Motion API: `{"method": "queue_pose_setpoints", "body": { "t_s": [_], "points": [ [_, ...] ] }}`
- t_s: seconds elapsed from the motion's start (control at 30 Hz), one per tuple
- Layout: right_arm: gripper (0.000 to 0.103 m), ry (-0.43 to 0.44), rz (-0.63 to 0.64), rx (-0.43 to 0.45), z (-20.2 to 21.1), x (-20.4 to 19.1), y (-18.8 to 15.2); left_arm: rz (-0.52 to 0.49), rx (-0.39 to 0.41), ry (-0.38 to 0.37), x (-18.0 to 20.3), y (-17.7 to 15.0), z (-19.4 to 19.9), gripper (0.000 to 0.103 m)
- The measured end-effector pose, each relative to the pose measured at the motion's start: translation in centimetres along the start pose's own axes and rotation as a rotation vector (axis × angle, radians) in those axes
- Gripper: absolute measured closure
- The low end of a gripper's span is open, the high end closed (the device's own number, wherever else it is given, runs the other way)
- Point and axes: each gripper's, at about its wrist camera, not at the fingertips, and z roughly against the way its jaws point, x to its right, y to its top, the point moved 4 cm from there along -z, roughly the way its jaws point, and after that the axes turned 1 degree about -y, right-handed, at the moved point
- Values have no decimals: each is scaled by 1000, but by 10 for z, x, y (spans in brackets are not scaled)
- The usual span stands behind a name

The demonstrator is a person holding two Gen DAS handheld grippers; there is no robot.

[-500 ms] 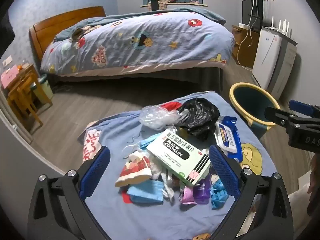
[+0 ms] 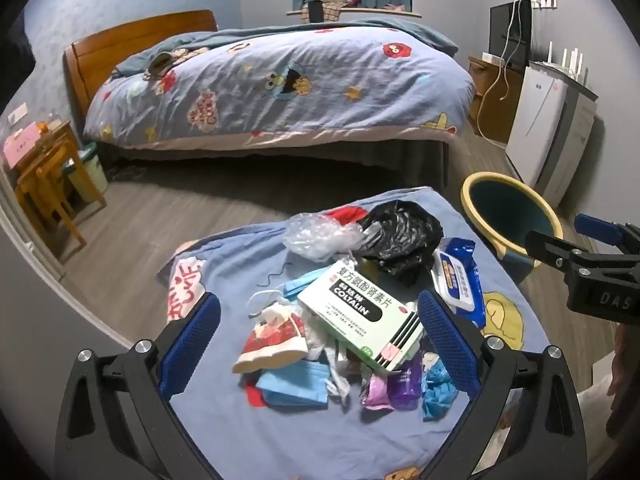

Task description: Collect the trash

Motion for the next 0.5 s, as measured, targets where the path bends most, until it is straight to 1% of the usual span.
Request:
{"method": "queue_pose_setpoints", "body": {
  "t_s": [0.5],
  "points": [
    [6, -1, 0, -2, -1, 0, 0, 9, 1, -3, -1, 0, 0, 5]
  ]
}}
